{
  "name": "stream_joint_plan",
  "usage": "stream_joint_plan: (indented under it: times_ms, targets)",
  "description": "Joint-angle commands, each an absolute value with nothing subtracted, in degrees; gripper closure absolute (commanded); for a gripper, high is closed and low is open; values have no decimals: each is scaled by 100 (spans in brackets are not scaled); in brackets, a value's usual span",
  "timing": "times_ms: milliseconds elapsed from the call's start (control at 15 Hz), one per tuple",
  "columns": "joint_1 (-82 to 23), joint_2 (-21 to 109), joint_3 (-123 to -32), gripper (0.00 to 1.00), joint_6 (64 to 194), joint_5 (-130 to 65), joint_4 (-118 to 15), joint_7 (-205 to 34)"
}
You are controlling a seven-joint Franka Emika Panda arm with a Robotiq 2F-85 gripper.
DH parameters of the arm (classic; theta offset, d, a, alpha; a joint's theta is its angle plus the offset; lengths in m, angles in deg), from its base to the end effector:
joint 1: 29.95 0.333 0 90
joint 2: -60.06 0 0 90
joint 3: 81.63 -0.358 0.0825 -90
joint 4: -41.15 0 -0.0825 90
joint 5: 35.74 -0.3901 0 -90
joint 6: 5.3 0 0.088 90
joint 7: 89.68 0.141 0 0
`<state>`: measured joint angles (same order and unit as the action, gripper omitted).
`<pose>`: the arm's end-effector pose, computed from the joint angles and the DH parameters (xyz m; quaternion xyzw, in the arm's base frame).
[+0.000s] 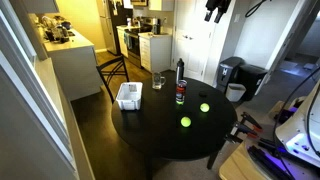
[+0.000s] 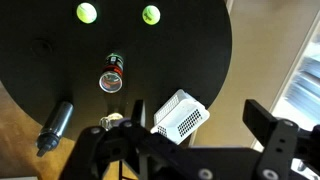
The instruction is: Put one ball inside the canister
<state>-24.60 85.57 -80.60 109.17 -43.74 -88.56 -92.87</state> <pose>0.4285 0.0442 0.5538 -0.9927 -0.0425 -0.0884 0.0706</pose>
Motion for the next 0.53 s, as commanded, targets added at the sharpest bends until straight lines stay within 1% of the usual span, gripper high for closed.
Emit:
stream_joint_plan:
  times_ms: [0, 333, 467]
  targets:
    - [-2534, 8554, -8121, 0, 10902, -4405, -8845, -9312]
    - [-2534, 8554, -8121, 0, 10902, -4405, -8845, -9312]
    - [-2653, 8571, -8113, 0, 11220, -4318, -9118, -9182]
